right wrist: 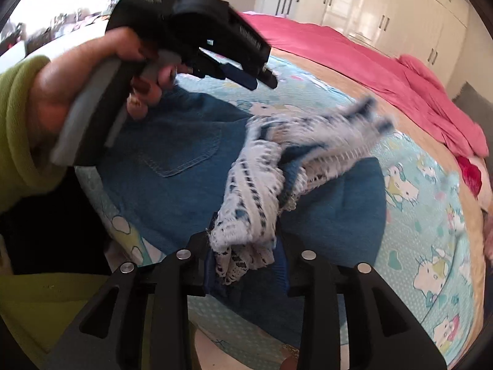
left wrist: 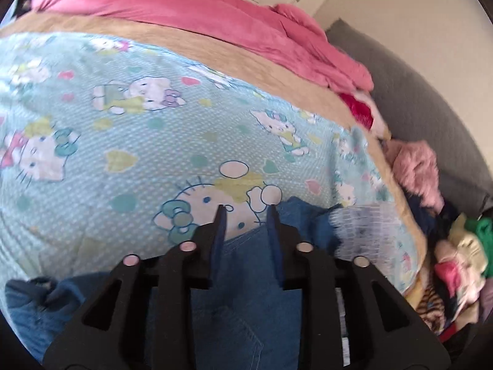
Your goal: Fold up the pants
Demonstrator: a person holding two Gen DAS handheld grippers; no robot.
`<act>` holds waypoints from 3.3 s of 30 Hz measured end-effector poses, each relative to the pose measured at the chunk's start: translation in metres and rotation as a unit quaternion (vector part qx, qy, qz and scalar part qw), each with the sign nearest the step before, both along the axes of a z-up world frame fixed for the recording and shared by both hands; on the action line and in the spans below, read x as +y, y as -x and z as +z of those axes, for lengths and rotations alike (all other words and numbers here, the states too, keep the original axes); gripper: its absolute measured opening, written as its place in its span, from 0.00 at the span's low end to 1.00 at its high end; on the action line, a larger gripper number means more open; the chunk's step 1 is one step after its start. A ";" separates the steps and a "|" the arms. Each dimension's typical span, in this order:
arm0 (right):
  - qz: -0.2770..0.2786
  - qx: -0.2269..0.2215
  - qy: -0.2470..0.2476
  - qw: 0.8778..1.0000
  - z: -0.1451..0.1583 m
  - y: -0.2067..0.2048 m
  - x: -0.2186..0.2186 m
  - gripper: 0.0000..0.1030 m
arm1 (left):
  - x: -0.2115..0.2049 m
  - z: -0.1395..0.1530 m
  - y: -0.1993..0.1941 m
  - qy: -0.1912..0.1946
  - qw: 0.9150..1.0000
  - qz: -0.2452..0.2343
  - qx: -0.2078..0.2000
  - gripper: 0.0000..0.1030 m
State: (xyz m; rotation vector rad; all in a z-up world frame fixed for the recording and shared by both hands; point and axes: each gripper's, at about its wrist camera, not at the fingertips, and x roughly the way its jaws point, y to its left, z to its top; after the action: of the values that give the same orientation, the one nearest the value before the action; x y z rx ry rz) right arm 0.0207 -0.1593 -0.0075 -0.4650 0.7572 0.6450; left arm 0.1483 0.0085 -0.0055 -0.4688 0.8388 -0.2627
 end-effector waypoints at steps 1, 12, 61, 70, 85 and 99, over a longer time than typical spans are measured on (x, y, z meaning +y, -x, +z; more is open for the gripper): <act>0.003 0.004 -0.004 1.000 0.000 0.002 0.004 0.33 | 0.005 0.001 0.002 0.010 1.000 0.002 -0.001 0.21; -0.009 0.019 -0.091 0.996 0.049 -0.013 -0.041 0.59 | -0.003 -0.015 -0.007 0.050 0.998 -0.025 0.027 0.38; -0.169 0.015 -0.113 0.979 0.040 -0.059 -0.129 0.81 | -0.025 0.006 0.105 -0.110 0.994 -0.012 0.021 0.71; -0.136 0.048 -0.106 0.984 0.015 -0.034 -0.115 0.81 | -0.053 -0.026 0.127 -0.052 0.994 -0.052 0.087 0.55; -0.102 0.047 -0.088 0.990 0.005 -0.025 -0.085 0.80 | -0.079 -0.033 0.139 -0.157 0.982 -0.075 0.074 0.17; -0.140 0.072 -0.039 0.987 -0.015 -0.032 -0.088 0.77 | -0.077 -0.026 0.142 -0.161 0.982 -0.076 0.062 0.44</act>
State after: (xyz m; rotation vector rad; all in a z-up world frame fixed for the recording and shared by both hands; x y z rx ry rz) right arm 0.0524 -0.2478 -0.0222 -0.2365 0.9109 0.4463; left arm 0.0067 -0.0688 -0.0319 -0.1185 1.0198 -0.2350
